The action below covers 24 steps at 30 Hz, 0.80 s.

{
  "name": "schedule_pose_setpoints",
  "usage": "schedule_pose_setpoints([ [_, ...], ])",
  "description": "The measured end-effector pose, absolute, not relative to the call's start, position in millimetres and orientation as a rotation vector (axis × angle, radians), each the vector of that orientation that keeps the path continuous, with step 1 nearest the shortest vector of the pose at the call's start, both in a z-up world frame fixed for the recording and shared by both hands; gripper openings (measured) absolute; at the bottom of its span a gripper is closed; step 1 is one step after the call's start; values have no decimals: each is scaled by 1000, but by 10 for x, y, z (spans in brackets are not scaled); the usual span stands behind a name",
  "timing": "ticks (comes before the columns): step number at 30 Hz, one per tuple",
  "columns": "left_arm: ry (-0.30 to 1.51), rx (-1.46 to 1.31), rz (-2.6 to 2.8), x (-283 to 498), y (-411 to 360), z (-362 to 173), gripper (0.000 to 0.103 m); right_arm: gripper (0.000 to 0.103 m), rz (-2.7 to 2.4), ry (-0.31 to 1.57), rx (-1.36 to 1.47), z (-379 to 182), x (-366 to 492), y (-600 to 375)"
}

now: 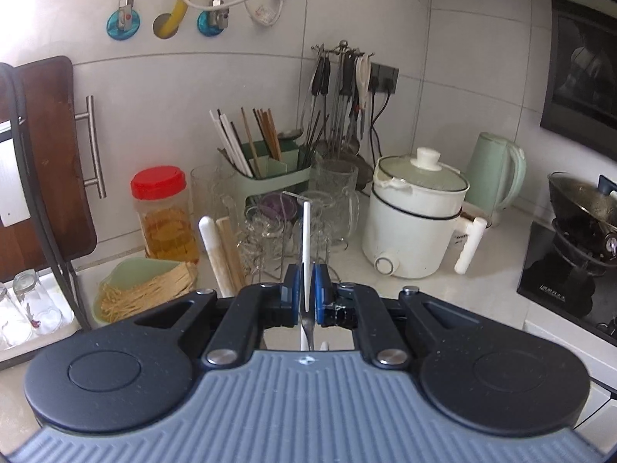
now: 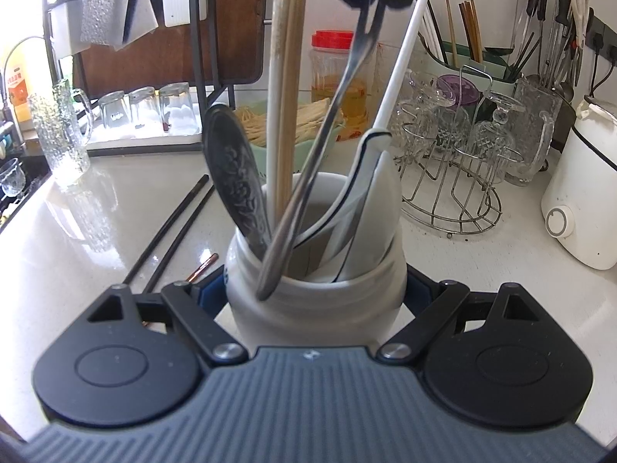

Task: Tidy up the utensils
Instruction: 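Lower the silver fork into the jar and open the left gripper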

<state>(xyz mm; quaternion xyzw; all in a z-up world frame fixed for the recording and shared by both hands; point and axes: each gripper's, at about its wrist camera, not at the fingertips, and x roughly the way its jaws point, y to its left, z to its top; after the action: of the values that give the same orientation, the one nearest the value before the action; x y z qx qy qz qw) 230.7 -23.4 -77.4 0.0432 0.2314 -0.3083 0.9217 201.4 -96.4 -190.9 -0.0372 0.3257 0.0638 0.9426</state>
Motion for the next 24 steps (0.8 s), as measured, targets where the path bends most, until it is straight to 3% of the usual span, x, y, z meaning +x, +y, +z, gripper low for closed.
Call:
schedule_pose_setpoints([
  [24,697,110,-593,2358,-163,-981,9,91,138,658,-79,-1908,2007,-971],
])
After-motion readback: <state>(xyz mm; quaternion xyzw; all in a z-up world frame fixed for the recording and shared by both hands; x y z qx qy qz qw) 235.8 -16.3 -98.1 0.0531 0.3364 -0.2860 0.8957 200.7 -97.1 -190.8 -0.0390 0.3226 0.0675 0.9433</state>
